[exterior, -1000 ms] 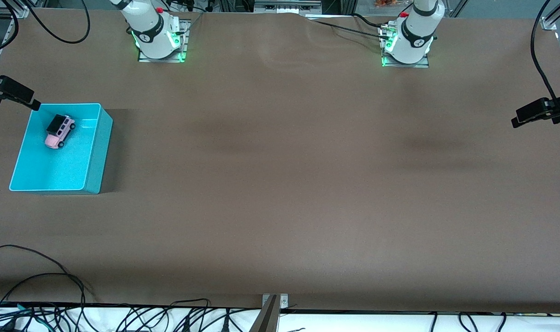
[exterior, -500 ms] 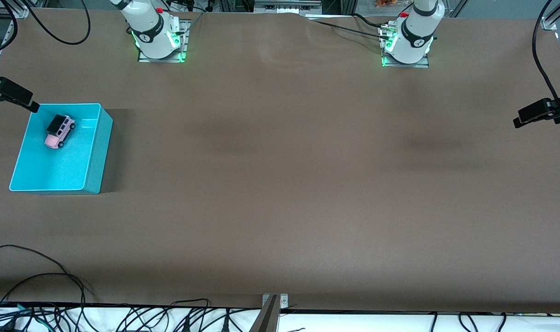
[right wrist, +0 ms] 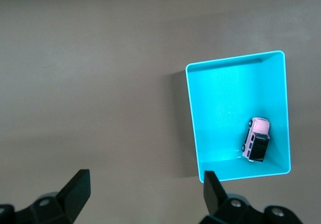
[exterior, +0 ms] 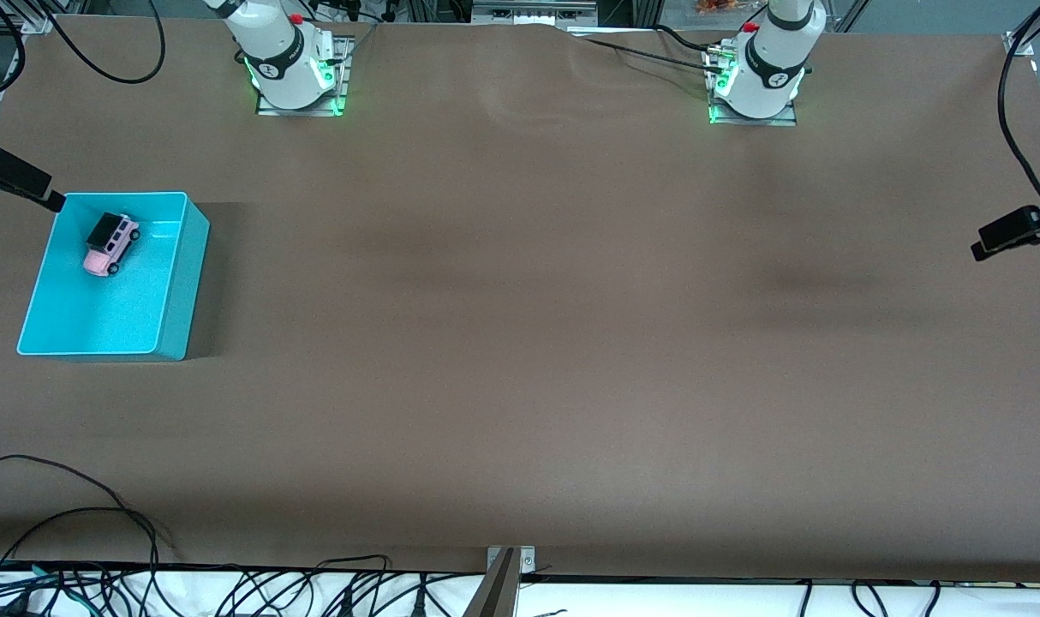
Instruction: Wind and store pink jeep toy
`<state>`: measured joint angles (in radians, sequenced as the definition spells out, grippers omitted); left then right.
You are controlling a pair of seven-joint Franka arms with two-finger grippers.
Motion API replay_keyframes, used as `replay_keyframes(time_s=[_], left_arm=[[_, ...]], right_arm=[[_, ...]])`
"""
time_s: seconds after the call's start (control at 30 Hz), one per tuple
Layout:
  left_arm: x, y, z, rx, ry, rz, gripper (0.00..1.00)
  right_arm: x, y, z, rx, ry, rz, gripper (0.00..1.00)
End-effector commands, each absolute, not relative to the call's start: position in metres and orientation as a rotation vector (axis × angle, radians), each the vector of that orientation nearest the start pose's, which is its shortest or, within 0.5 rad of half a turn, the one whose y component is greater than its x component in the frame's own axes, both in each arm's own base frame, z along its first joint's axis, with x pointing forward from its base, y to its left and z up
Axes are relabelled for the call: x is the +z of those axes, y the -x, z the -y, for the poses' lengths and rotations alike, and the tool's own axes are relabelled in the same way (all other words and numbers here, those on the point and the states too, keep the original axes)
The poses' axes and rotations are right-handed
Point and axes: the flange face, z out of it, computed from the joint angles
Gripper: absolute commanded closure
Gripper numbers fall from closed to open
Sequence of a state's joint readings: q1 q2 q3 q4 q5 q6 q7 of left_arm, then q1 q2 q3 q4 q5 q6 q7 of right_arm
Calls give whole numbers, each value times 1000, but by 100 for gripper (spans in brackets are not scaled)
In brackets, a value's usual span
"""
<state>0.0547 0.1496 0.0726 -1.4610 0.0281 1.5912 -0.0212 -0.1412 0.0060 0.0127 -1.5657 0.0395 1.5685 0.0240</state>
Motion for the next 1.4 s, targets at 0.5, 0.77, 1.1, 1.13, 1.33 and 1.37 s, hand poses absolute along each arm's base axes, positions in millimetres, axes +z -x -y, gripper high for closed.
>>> replay_keyframes(time_s=[0.5,0.77,1.1,1.13,1.33,1.37], left_arm=[[560,-621,-63,23,3006,135,0],[564,-620,-56,12,3017,123,0],[573,-620,-48,-13,3037,119,0],[573,-620,-49,-13,3044,125,0],[571,-621,-47,-15,3089,145,0],[571,-621,-48,-15,3088,149,0]], right_arm=[[628,-554,68,-16,3068,-216,0],[628,-552,70,-4,3068,-223,0],[628,-554,69,-13,3067,-228,0],[628,-554,69,-13,3067,-228,0],[628,-554,69,-13,3067,-230,0],[628,-554,68,-13,3067,-228,0]])
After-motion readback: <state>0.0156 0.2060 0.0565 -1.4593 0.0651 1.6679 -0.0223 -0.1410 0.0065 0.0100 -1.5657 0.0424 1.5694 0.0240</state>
